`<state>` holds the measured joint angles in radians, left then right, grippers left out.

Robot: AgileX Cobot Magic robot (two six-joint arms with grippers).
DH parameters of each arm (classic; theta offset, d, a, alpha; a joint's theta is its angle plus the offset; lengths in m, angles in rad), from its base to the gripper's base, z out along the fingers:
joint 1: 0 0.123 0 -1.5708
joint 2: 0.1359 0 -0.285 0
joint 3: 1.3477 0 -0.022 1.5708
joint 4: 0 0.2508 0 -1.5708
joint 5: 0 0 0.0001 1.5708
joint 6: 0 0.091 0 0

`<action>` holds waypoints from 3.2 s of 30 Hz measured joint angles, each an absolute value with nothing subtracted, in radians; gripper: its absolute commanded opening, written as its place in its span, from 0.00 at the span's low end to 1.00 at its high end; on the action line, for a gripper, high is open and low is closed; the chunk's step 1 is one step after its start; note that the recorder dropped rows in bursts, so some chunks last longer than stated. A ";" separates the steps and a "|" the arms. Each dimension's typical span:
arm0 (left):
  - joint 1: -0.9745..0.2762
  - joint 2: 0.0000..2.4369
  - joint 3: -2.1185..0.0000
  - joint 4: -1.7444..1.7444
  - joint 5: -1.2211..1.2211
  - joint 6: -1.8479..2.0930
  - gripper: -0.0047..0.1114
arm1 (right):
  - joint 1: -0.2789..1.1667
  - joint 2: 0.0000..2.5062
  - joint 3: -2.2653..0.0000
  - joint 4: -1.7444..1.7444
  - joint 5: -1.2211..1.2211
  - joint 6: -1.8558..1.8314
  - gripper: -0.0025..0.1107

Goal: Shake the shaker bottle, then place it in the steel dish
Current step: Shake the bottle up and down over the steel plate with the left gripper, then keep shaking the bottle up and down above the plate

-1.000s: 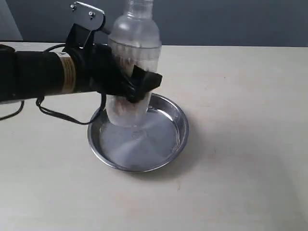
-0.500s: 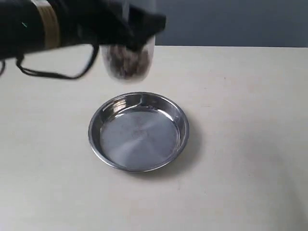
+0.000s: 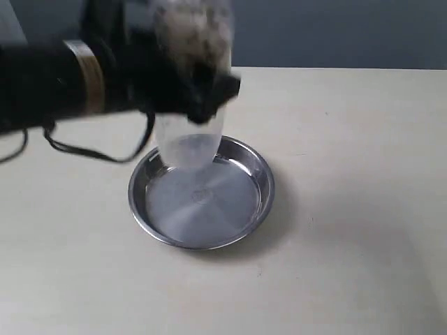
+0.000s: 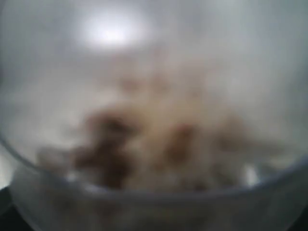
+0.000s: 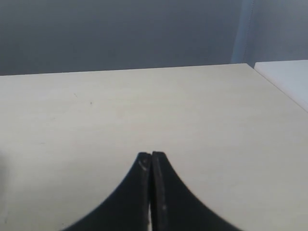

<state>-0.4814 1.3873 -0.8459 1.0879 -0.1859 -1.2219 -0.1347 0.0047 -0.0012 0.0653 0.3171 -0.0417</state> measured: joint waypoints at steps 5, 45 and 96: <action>-0.481 1.326 -0.931 1.131 -0.127 -1.210 0.04 | -0.135 0.005 -0.001 0.065 0.317 -0.042 0.01; -0.530 1.452 -0.816 1.035 -0.179 -1.152 0.04 | -0.135 0.005 -0.001 0.065 0.318 -0.042 0.01; -0.520 1.531 -0.928 1.024 -0.006 -1.148 0.04 | -0.135 0.005 -0.001 0.065 0.318 -0.042 0.01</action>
